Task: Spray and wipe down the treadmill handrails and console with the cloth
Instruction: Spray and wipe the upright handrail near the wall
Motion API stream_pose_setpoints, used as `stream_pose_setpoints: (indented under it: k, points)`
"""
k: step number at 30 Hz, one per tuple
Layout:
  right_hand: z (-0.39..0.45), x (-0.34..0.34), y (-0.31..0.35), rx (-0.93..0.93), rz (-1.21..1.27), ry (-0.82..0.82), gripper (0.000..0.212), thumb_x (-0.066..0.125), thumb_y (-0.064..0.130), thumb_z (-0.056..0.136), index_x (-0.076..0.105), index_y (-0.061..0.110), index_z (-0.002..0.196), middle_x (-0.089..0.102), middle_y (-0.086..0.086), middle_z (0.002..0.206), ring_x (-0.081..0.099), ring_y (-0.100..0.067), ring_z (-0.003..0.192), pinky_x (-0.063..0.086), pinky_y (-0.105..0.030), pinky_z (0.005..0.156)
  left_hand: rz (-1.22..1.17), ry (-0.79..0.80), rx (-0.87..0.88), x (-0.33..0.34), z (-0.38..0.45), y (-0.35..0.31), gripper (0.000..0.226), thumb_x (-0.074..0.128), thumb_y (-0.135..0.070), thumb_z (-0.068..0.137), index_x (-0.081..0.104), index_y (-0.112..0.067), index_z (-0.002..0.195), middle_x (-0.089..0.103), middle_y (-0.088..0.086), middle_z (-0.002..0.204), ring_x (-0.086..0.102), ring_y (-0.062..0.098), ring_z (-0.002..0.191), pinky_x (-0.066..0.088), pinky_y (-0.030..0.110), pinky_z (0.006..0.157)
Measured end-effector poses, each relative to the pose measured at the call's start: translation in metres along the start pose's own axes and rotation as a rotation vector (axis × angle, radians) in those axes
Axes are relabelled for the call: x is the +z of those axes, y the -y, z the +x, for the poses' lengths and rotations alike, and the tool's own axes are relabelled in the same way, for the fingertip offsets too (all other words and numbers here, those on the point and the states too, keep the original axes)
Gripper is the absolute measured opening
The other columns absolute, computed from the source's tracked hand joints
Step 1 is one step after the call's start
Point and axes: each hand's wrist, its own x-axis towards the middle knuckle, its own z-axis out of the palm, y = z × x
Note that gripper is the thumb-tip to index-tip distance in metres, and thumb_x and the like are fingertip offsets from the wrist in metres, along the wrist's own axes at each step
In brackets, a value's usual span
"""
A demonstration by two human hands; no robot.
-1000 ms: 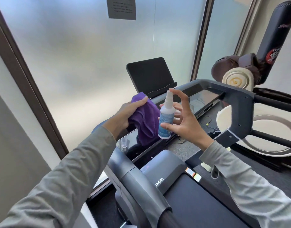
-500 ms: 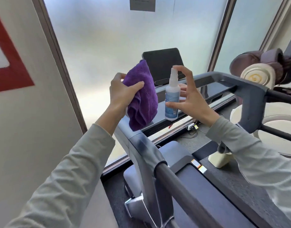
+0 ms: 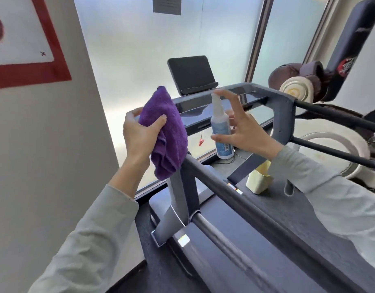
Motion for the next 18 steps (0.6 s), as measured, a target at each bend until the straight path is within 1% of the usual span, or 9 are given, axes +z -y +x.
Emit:
stream_pose_setpoints:
  k: [3, 6, 8, 11, 12, 13, 15, 16, 18]
  points:
    - [-0.027, -0.013, -0.001, -0.016, -0.063, -0.015, 0.086, 0.077, 0.009, 0.082, 0.021, 0.024, 0.146, 0.063, -0.014, 0.085, 0.064, -0.025, 0.068, 0.056, -0.024, 0.07, -0.006, -0.022, -0.009, -0.005, -0.024, 0.004, 0.046, 0.081, -0.021, 0.077, 0.055, -0.019, 0.115, 0.066, -0.001, 0.107, 0.067, 0.011, 0.091, 0.054, 0.017, 0.065]
    - [-0.048, -0.021, -0.005, -0.016, -0.048, -0.012, 0.084, 0.074, 0.004, 0.082, 0.023, 0.02, 0.146, 0.059, -0.01, 0.079, 0.062, -0.025, 0.063, 0.054, -0.022, 0.065, 0.016, -0.027, -0.02, -0.003, -0.047, 0.012, 0.049, 0.08, -0.017, 0.078, 0.059, -0.01, 0.121, 0.068, 0.0, 0.102, 0.067, 0.01, 0.085, 0.053, 0.015, 0.063]
    - [-0.058, -0.023, -0.01, -0.014, -0.014, 0.006, 0.08, 0.07, -0.002, 0.081, 0.025, 0.023, 0.143, 0.056, -0.007, 0.083, 0.059, -0.025, 0.063, 0.052, -0.022, 0.064, 0.036, -0.033, -0.029, 0.001, -0.061, 0.018, 0.045, 0.08, -0.016, 0.079, 0.062, -0.009, 0.119, 0.069, 0.0, 0.1, 0.068, 0.01, 0.085, 0.053, 0.017, 0.064]
    - [-0.07, -0.022, -0.022, -0.021, -0.002, 0.027, 0.077, 0.064, -0.008, 0.082, 0.027, 0.018, 0.144, 0.049, 0.007, 0.096, 0.053, -0.011, 0.063, 0.046, -0.01, 0.061, 0.035, -0.056, -0.058, 0.006, -0.083, 0.026, 0.039, 0.078, -0.016, 0.079, 0.065, -0.011, 0.116, 0.071, 0.001, 0.1, 0.069, 0.013, 0.087, 0.056, 0.023, 0.07]
    - [-0.074, -0.021, -0.028, -0.026, -0.003, 0.031, 0.075, 0.064, -0.008, 0.082, 0.028, 0.015, 0.145, 0.048, 0.008, 0.1, 0.052, -0.009, 0.062, 0.045, -0.009, 0.061, 0.043, -0.06, -0.063, 0.007, -0.091, 0.029, 0.037, 0.078, -0.015, 0.079, 0.066, -0.012, 0.114, 0.071, 0.001, 0.098, 0.069, 0.013, 0.086, 0.056, 0.024, 0.071]
    - [-0.078, -0.02, -0.033, -0.033, -0.005, 0.039, 0.074, 0.064, -0.007, 0.083, 0.029, 0.013, 0.144, 0.048, 0.006, 0.105, 0.052, -0.012, 0.061, 0.046, -0.011, 0.061, 0.049, -0.068, -0.071, 0.008, -0.098, 0.032, 0.034, 0.079, -0.015, 0.079, 0.067, -0.014, 0.111, 0.072, 0.0, 0.096, 0.069, 0.011, 0.083, 0.056, 0.023, 0.069]
    - [-0.084, -0.017, -0.043, -0.034, 0.012, 0.064, 0.072, 0.064, -0.007, 0.082, 0.032, 0.017, 0.143, 0.052, -0.002, 0.106, 0.055, -0.025, 0.058, 0.054, -0.028, 0.057, 0.04, -0.102, -0.109, 0.006, -0.112, 0.039, 0.028, 0.079, -0.015, 0.078, 0.069, -0.017, 0.104, 0.073, -0.004, 0.088, 0.07, 0.007, 0.076, 0.054, 0.018, 0.062]
    - [-0.085, -0.015, -0.046, -0.025, 0.018, 0.076, 0.073, 0.063, -0.007, 0.082, 0.033, 0.022, 0.141, 0.055, -0.009, 0.106, 0.056, -0.029, 0.058, 0.056, -0.033, 0.055, 0.01, -0.117, -0.145, 0.004, -0.116, 0.042, 0.025, 0.079, -0.014, 0.078, 0.07, -0.017, 0.1, 0.073, -0.005, 0.084, 0.07, 0.006, 0.072, 0.053, 0.017, 0.059]
    - [-0.087, -0.008, -0.055, -0.003, 0.055, 0.117, 0.078, 0.061, -0.008, 0.08, 0.033, 0.036, 0.139, 0.055, -0.02, 0.103, 0.058, -0.029, 0.056, 0.059, -0.036, 0.052, -0.061, -0.16, -0.248, -0.001, -0.126, 0.05, 0.019, 0.079, -0.012, 0.077, 0.071, -0.016, 0.093, 0.073, -0.006, 0.075, 0.069, 0.009, 0.067, 0.052, 0.018, 0.054]
